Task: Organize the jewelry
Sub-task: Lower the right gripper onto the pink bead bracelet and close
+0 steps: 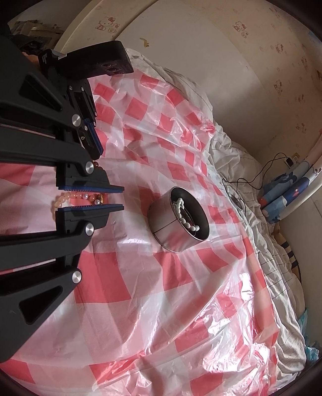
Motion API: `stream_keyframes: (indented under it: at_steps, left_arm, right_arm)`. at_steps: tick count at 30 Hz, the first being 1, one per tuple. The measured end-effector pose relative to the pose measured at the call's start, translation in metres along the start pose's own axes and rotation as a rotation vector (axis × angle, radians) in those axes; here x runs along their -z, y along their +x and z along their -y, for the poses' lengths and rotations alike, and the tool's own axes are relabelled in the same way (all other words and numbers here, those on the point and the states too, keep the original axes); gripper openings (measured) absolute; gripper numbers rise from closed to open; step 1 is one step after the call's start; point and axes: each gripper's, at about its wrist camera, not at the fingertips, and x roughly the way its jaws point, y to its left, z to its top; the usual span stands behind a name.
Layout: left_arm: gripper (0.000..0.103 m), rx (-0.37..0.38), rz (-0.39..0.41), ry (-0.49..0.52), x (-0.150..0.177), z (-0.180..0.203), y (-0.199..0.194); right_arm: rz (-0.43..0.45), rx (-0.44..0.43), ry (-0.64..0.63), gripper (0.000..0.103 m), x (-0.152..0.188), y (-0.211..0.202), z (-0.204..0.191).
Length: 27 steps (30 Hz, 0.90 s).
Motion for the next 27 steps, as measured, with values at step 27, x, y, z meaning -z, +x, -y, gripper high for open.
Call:
stream_keyframes:
  at_steps: [27]
  left_arm:
    - [0.007,0.002,0.011,-0.008,-0.0013,-0.0009,-0.0039]
  right_arm:
    - [0.001,-0.001,0.001,0.009,-0.0008,0.0007,0.0037]
